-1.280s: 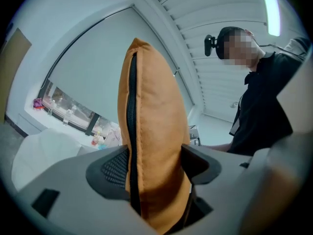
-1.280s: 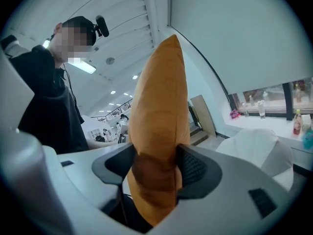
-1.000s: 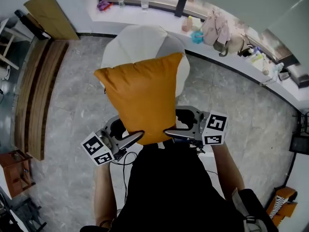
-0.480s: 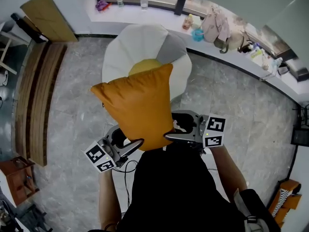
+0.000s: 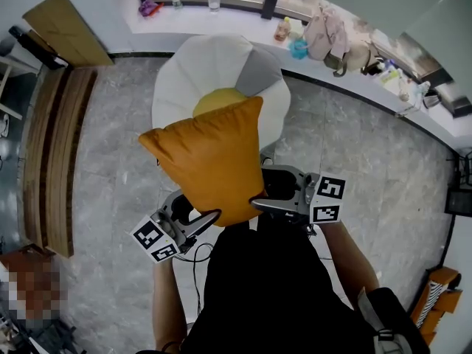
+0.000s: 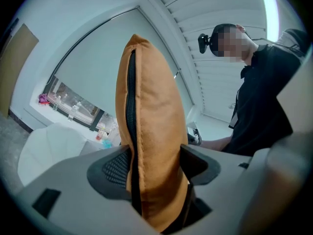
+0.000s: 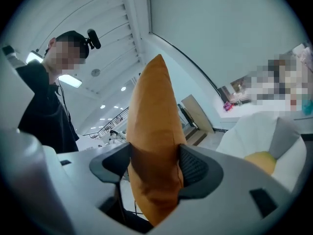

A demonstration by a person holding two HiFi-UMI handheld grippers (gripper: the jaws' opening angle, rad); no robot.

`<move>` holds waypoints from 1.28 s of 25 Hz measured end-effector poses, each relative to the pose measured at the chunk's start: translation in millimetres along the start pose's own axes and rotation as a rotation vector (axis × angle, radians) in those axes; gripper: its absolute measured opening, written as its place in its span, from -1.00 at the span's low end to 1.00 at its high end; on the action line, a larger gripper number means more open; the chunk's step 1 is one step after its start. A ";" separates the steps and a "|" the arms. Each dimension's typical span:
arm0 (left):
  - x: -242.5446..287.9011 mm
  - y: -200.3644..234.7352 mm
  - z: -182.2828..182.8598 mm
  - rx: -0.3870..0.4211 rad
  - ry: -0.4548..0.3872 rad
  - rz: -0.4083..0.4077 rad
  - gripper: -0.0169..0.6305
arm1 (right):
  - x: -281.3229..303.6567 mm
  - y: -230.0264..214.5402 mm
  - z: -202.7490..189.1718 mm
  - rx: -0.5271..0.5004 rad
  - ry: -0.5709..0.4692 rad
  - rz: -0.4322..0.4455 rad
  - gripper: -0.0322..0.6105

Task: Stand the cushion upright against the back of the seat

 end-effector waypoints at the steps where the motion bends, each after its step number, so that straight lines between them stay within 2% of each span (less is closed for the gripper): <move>1: 4.9 2.0 0.5 -0.001 0.009 0.004 0.04 | -1.4 -4.3 2.4 -0.009 0.001 -0.004 0.10; 4: 19.3 6.3 2.4 -0.014 0.037 0.022 0.06 | -5.9 -15.5 10.5 -0.023 0.006 -0.002 -0.02; 8: 50.1 12.6 8.0 -0.048 0.049 0.040 0.19 | -21.6 -39.7 28.4 0.001 -0.004 0.026 -0.13; 16: 125.2 31.1 38.8 -0.081 0.019 0.073 0.29 | -62.5 -104.2 76.1 0.053 -0.075 0.109 -0.16; 20: 164.9 39.2 51.9 -0.081 -0.015 0.126 0.29 | -86.2 -140.8 96.8 0.073 -0.070 0.154 -0.16; 25: 202.9 45.3 49.6 -0.073 -0.023 0.220 0.23 | -103.0 -178.7 110.3 0.095 -0.006 0.207 -0.16; 28: 207.2 47.5 45.9 -0.064 -0.008 0.267 0.12 | -98.7 -190.1 112.5 0.077 0.055 0.228 -0.12; 32: 202.8 58.7 43.3 -0.028 0.041 0.321 0.08 | -84.0 -202.0 107.9 0.027 0.144 0.229 -0.11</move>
Point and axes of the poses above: the fingertips, and each gripper's own axes: x forward along the fingers, y to its left, z out of its top, the point moved 6 cm from there along -x, backward along the fingers, and after that the axes turned 4 degrees about -y, right-handed, at the moved point
